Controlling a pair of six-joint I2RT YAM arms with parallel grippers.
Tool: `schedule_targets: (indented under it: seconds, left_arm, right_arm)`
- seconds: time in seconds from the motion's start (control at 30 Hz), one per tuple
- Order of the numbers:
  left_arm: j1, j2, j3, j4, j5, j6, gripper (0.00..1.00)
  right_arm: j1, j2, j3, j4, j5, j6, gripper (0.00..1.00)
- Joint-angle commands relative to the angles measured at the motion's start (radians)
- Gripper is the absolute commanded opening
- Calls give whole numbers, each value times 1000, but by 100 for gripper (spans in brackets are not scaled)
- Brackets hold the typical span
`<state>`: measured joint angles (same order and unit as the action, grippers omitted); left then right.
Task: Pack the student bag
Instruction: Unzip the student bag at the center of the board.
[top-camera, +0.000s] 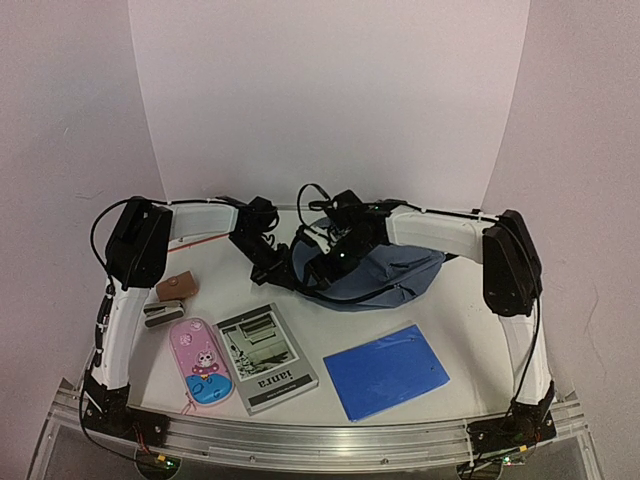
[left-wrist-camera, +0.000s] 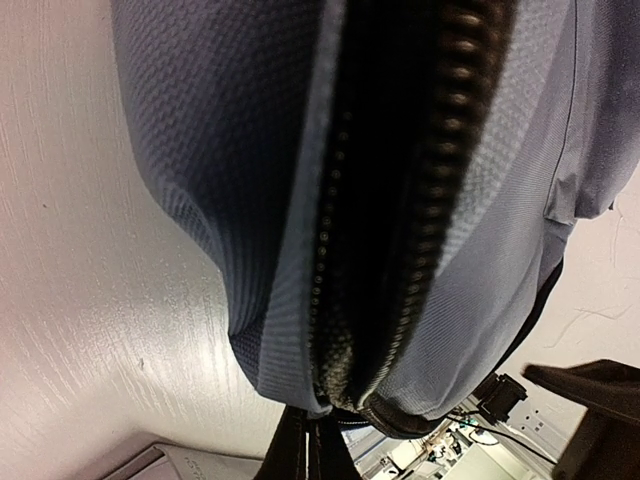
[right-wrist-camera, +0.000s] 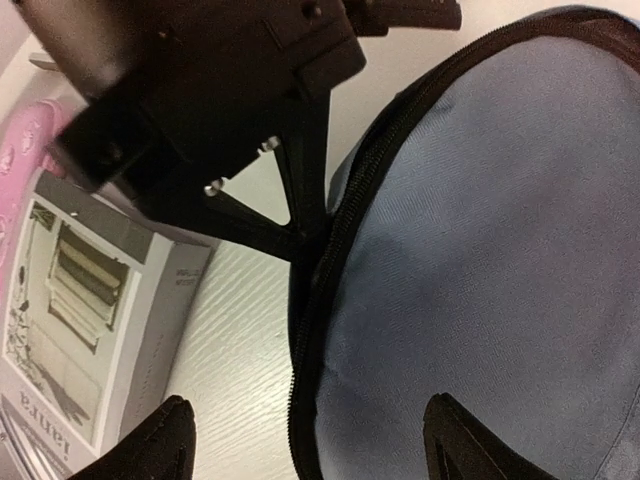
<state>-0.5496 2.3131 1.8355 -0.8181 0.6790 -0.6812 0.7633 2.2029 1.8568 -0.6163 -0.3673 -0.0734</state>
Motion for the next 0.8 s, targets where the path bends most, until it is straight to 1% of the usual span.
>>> schedule_targets:
  seconds: [0.0, 0.13, 0.37, 0.5, 0.53, 0.57, 0.6, 0.67, 0.73, 0.77]
  left_arm:
    - [-4, 2, -7, 14, -5, -8, 0]
    - [-4, 7, -4, 15, -2, -8, 0]
    - [-5, 12, -8, 15, 4, -7, 0]
    - [-4, 12, -14, 22, 9, -7, 0]
    - [-4, 13, -15, 23, 10, -8, 0]
    - [-3, 14, -15, 24, 11, -10, 0]
    - [-4, 13, -16, 25, 12, -11, 0]
    - [-3, 11, -19, 33, 16, -15, 0]
    - [-3, 14, -20, 34, 22, -14, 0]
    - [-4, 19, -18, 29, 25, -9, 0]
  right_arm:
    - [11, 38, 30, 78, 128, 46, 77]
    - [17, 79, 30, 93, 171, 46, 75]
    - [17, 103, -9, 112, 161, 45, 72]
    - [19, 103, -10, 112, 156, 31, 73]
    - [20, 104, -5, 112, 156, 25, 68]
    - [20, 103, 0, 111, 159, 21, 60]
    - [21, 102, 5, 110, 163, 18, 50]
    - [20, 87, 10, 107, 174, 6, 27]
    - [18, 58, 13, 86, 153, -7, 9]
    - [17, 39, 13, 74, 140, -16, 2]
